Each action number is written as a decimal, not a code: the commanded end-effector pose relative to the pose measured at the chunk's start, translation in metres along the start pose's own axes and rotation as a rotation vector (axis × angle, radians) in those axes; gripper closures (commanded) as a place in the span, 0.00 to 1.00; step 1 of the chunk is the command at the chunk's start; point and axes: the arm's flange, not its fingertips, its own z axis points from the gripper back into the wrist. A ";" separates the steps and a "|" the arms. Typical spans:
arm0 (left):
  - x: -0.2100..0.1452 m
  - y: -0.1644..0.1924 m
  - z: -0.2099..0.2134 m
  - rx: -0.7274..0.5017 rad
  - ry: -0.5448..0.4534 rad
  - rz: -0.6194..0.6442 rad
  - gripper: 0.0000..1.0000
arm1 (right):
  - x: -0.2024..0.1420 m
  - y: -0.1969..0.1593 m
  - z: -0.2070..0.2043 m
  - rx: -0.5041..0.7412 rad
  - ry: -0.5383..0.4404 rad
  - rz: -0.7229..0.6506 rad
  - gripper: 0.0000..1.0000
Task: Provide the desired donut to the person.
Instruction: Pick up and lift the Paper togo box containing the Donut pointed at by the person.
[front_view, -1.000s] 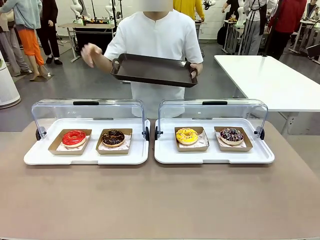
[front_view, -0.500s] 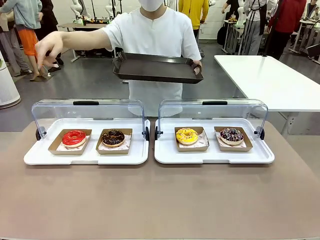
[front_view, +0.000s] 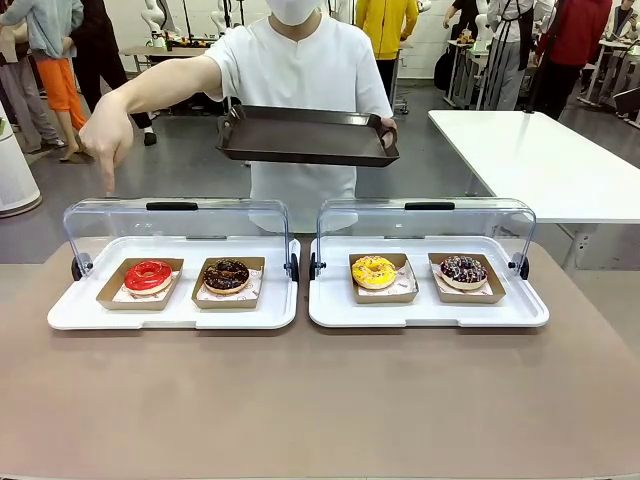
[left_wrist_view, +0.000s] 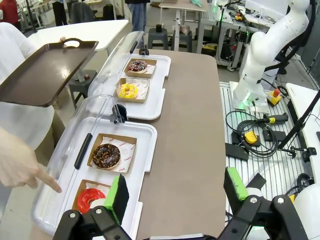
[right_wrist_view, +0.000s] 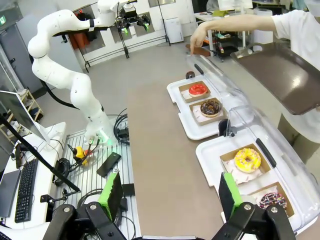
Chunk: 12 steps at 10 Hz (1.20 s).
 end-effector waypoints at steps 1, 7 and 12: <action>0.001 0.001 0.002 -0.005 -0.022 -0.016 0.00 | 0.001 -0.001 0.002 0.010 -0.001 0.001 0.00; 0.001 0.001 0.002 -0.005 -0.022 -0.016 0.00 | 0.001 -0.001 0.002 0.010 -0.001 0.001 0.00; 0.007 0.008 -0.033 -0.024 0.306 -0.001 0.00 | 0.001 -0.001 0.002 0.010 -0.001 0.001 0.00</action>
